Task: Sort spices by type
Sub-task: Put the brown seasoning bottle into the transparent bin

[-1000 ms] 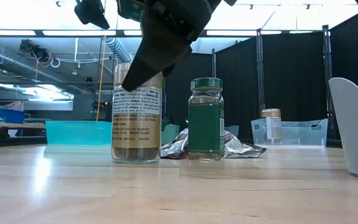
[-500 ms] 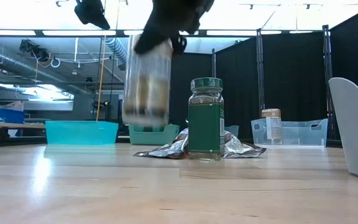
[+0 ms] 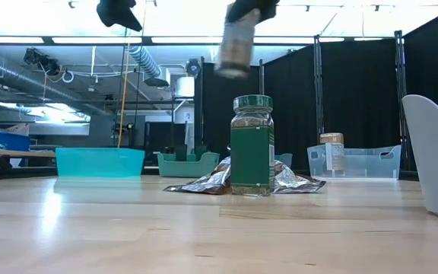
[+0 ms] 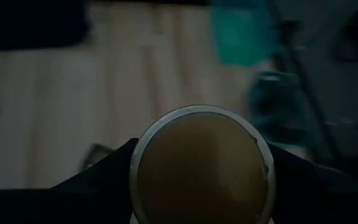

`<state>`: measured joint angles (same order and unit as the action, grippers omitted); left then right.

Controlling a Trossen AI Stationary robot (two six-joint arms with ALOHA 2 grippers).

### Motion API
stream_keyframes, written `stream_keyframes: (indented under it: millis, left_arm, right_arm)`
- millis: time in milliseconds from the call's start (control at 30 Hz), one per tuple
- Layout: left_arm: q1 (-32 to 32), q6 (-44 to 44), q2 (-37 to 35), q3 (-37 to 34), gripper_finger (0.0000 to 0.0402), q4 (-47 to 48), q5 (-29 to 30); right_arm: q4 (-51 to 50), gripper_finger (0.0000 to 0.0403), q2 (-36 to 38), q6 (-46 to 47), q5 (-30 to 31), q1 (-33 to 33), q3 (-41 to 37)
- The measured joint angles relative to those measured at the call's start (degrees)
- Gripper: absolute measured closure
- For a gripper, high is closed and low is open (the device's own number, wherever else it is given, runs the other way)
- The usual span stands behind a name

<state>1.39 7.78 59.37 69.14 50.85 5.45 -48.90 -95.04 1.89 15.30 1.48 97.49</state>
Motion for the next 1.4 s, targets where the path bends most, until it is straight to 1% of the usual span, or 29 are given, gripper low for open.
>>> stream_keyframes:
  millis: [167, 367, 500, 600, 733, 867, 933, 1033, 1167, 1267, 1400]
  left_arm:
    - [0.0, -0.3, 0.0, 0.0, 0.0090, -2.3, 2.4]
    - [0.0, -0.3, 0.0, 0.0, 0.0092, -4.2, 2.6]
    - [0.0, -0.4, 0.0, 0.0, 0.0092, -5.1, 2.6]
    - [0.0, -0.6, 0.0, 0.0, 0.0092, -5.4, 2.6]
    - [0.0, -1.7, 0.0, 0.0, 0.0092, -6.8, 2.6]
    - [0.0, -1.6, 0.0, 0.0, 0.0092, -8.6, 4.0]
    - [0.0, -1.3, 0.3, 0.0, 0.0092, -9.8, 4.9]
    - [0.2, 0.4, 0.4, 0.0, 0.0092, -11.4, 5.5]
    - [1.1, 2.3, 0.7, 0.0, 0.0092, -14.4, 5.7]
    - [2.0, 3.0, 1.0, 0.0, 0.0092, -16.2, 6.8]
    - [3.5, 3.0, 1.5, 0.0, 0.0092, -17.3, 8.0]
  right_arm:
    - [-7.7, 0.0121, 7.3, 0.8, 6.1, -4.7, 0.1]
    - [-19.3, 0.0121, 13.8, 7.2, 13.3, -12.9, 0.0]
    - [-25.5, 0.0121, 15.6, 11.9, 15.5, -18.8, 0.0]
    - [-28.5, 0.0121, 16.6, 12.9, 16.5, -22.8, -0.1]
    - [-28.1, 0.0121, 19.0, 12.3, 16.6, -27.6, -4.5]
    - [-26.7, 0.0121, 23.5, 11.7, 15.8, -32.5, -12.9]
    - [-23.6, 0.0121, 26.7, 11.1, 13.7, -34.9, -18.3]
    - [-16.4, 0.0121, 31.9, 9.8, 9.8, -38.0, -26.7]
    - [-9.1, 0.0121, 36.9, 10.0, 9.0, -42.2, -36.5]
    - [-4.9, 0.0121, 38.5, 11.3, 9.2, -44.8, -42.4]
    - [1.9, 0.0121, 37.8, 13.4, 8.6, -47.3, -48.0]
